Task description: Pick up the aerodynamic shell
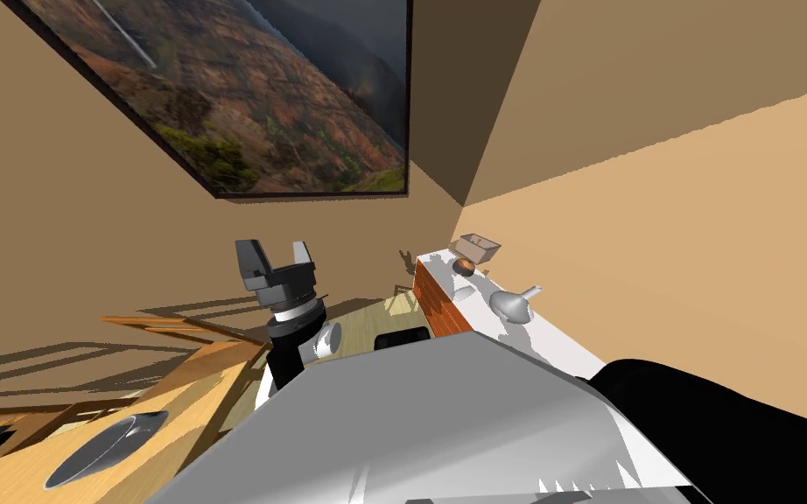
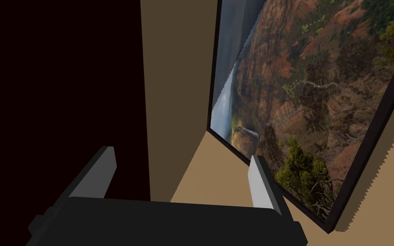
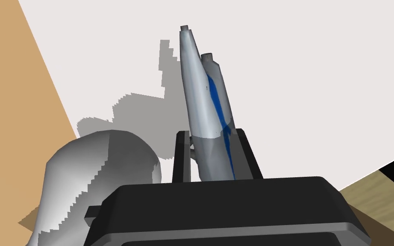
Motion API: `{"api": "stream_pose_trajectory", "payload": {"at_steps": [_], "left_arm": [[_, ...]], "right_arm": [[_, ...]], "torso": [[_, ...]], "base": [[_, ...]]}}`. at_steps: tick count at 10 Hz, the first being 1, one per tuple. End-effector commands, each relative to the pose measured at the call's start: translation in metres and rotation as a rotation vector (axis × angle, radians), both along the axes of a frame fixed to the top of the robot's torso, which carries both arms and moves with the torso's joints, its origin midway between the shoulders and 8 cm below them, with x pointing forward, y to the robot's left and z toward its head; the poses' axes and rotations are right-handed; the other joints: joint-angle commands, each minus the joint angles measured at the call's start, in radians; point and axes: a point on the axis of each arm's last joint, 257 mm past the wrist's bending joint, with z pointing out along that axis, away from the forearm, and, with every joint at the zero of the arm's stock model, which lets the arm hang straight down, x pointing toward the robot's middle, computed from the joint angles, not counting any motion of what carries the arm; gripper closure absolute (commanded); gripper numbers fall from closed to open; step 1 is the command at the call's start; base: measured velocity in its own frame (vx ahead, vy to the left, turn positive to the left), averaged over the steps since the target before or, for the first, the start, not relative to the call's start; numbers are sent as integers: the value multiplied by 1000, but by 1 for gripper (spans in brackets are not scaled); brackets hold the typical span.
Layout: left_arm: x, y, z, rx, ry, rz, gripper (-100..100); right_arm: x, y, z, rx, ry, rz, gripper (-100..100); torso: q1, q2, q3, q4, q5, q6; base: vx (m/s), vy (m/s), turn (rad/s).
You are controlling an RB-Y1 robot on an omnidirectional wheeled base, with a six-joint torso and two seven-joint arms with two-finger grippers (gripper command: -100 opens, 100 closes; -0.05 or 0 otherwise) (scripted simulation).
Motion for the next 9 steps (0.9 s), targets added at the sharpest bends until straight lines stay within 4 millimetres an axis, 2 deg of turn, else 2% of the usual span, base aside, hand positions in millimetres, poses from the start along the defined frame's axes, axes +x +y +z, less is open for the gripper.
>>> {"api": "stream_pose_trajectory", "payload": {"at_steps": [1,4,5,6,9], "left_arm": [[0,0,0,0,0,0,0],[0,0,0,0,0,0,0],[0,0,0,0,0,0,0],[0,0,0,0,0,0,0],[0,0,0,0,0,0,0]], "right_arm": [[-3,9,5,5,-10,-6,100],[-3,9,5,-19,16,51,100],[-11,17,12,-20,0,17,100],[-9,22,13,-9,-8,18,100],[-9,22,13,-36,21,80,100]], "torso": [[0,0,0,0,0,0],[1,1,1,1,0,-4],[2,4,2,1,0,-3],[2,-1,0,0,0,0],[0,2,1,1,0,-3]], "base": [[144,-67,-204],[32,-5,23],[125,-33,-338],[150,-42,-200],[24,-14,33]]}}
